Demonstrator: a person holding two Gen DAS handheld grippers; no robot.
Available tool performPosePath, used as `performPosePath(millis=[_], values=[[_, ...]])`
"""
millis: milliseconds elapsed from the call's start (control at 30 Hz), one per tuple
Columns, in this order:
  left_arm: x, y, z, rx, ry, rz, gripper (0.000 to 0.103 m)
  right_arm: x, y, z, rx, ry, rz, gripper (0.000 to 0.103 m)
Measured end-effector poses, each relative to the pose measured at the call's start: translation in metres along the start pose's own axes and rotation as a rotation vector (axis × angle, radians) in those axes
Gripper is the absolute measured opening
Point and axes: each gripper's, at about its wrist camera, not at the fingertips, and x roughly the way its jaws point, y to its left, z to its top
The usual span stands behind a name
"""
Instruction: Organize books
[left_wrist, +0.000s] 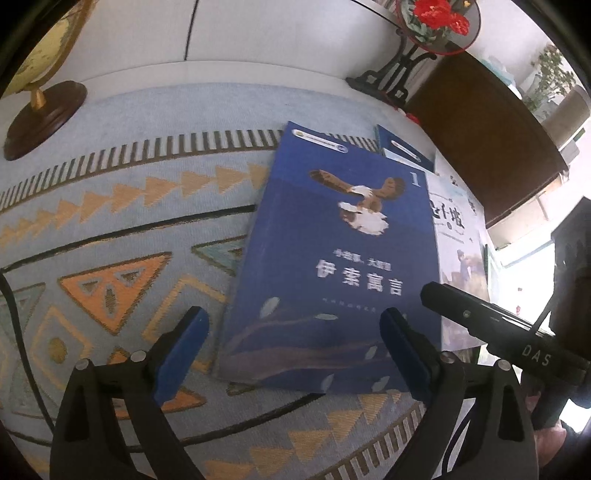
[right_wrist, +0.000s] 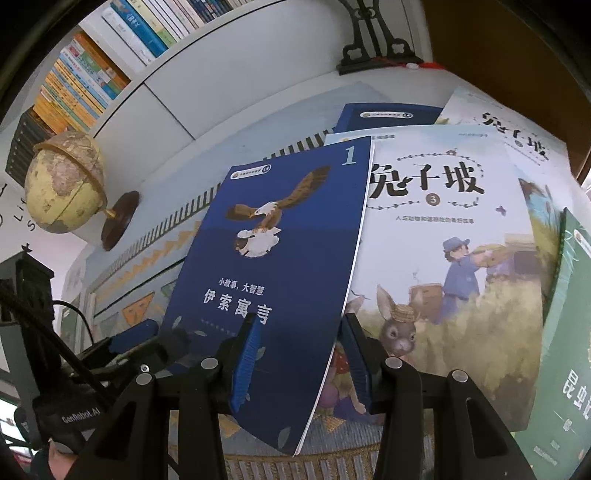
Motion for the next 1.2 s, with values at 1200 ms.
performPosePath(millis=[1200], values=[[0.02,0.01,0.009,-0.616,0.081,-0.957,0.068,-0.012,-0.092,-0.003,0.416,0.181,0.421,0.055]])
